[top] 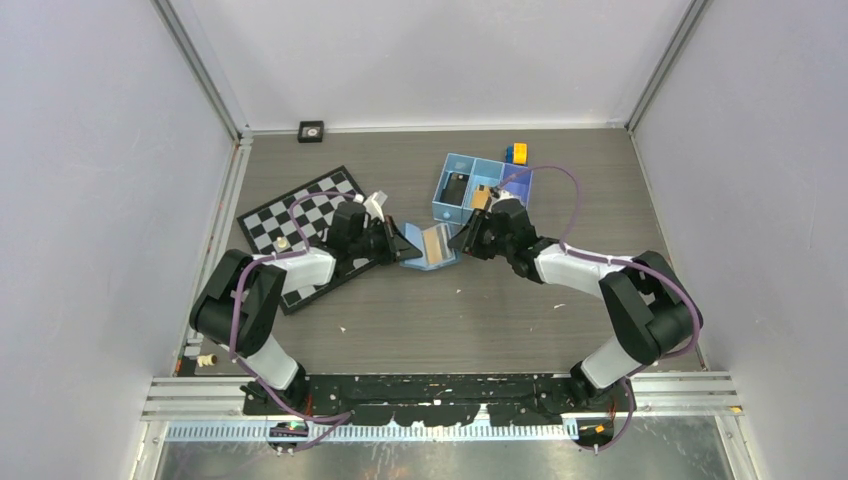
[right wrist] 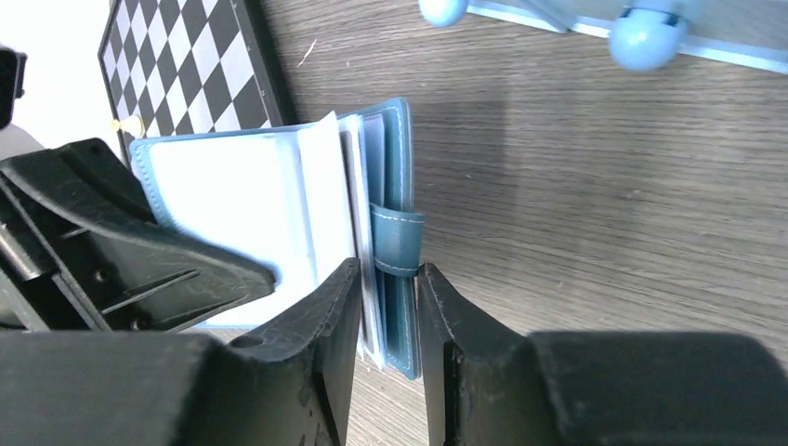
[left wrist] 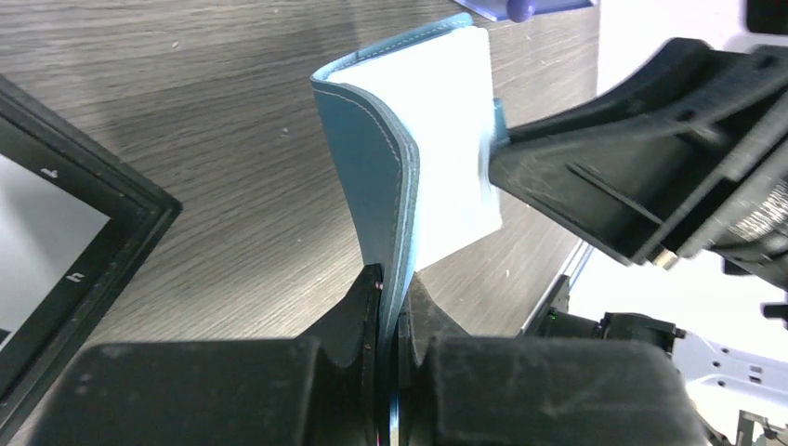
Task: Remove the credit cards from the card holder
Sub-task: Remove the credit card from the card holder.
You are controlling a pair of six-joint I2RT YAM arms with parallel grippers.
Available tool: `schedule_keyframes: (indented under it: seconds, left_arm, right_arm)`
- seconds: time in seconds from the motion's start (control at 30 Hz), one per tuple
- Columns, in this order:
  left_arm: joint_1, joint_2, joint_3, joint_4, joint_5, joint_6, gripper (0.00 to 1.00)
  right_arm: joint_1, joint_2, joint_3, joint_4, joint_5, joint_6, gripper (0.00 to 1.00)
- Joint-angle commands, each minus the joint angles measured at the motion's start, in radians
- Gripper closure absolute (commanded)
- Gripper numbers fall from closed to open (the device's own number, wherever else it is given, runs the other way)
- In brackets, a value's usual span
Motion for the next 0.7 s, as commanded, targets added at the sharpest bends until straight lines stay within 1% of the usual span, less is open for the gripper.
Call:
schedule_keyframes:
  seconds: [0.0, 0.1, 0.2, 0.43, 0.53, 0.6, 0.63, 0.67]
  left_arm:
    - [-0.001, -0.005, -0.001, 0.155, 0.101, -0.047, 1.0]
    - [0.001, -0.007, -0.006, 0.169, 0.108, -0.054, 1.0]
    - [0.001, -0.007, -0.006, 0.169, 0.108, -0.052, 1.0]
    - [0.002, -0.01, -0.007, 0.17, 0.109, -0.053, 1.0]
    - [0.004, -0.012, -0.01, 0.181, 0.113, -0.056, 1.0]
    - [0.005, -0.01, -0.012, 0.188, 0.116, -0.059, 1.0]
    - [0.005, -0.008, -0.012, 0.192, 0.118, -0.061, 1.0]
    - [0.005, -0.006, -0.012, 0.196, 0.122, -0.064, 1.0]
  right_arm:
    - [-0.029, 0.013, -0.031, 0.155, -0.126, 0.074, 0.68]
    - [-0.034, 0.028, -0.03, 0.17, -0.149, 0.082, 0.71]
    - [-0.034, 0.036, -0.024, 0.171, -0.164, 0.081, 0.71]
    - [-0.034, 0.046, -0.021, 0.189, -0.21, 0.073, 0.59]
    - [-0.033, 0.053, -0.023, 0.214, -0.241, 0.073, 0.44]
    - [-0.028, 0.051, -0.026, 0.223, -0.247, 0.07, 0.42]
    - [-0.025, 0.049, -0.025, 0.222, -0.248, 0.066, 0.42]
    - [-0.023, 0.049, -0.022, 0.221, -0.247, 0.061, 0.46]
